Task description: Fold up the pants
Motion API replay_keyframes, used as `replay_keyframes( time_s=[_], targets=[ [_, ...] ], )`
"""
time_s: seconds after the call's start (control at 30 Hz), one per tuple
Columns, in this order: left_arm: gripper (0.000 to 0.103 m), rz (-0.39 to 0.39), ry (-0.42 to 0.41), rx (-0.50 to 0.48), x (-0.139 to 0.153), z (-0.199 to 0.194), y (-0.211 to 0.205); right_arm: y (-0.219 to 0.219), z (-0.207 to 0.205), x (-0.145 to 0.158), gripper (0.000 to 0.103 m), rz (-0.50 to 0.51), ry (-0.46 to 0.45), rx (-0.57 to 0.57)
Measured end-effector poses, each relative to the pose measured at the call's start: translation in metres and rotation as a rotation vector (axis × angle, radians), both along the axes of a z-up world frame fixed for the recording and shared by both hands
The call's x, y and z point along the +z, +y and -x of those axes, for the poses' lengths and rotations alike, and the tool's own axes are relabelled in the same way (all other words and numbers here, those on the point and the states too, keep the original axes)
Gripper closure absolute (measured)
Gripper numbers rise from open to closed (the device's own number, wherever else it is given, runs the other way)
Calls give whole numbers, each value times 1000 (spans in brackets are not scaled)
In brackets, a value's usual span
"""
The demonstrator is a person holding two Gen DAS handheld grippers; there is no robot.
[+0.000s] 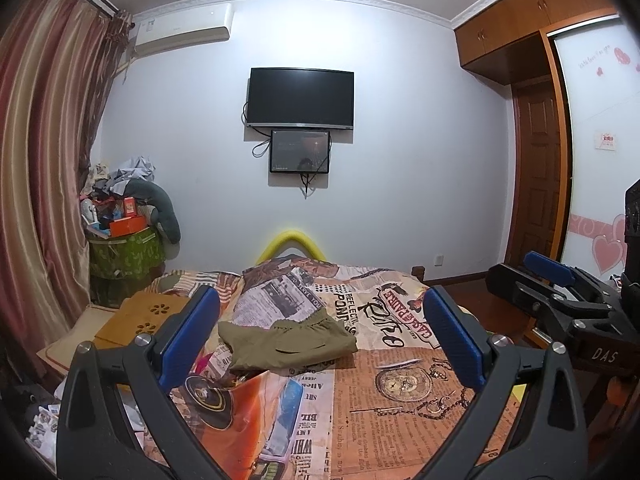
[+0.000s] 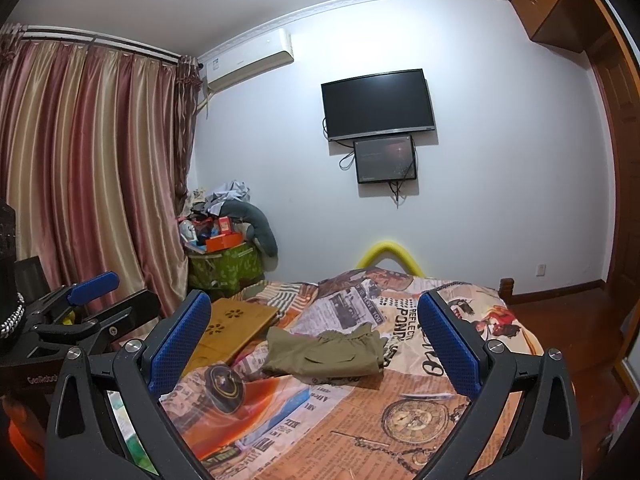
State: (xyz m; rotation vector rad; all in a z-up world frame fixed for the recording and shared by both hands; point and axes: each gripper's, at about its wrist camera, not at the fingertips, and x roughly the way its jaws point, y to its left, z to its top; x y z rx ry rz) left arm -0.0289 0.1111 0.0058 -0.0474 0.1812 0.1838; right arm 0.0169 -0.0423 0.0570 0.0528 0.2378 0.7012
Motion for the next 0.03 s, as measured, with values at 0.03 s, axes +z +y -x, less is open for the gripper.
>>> replay_keyframes(
  time_s=[0.03],
  targets=[
    [0,0,1,0,0,0,0,0,0,0,0,1,1,0]
  ],
)
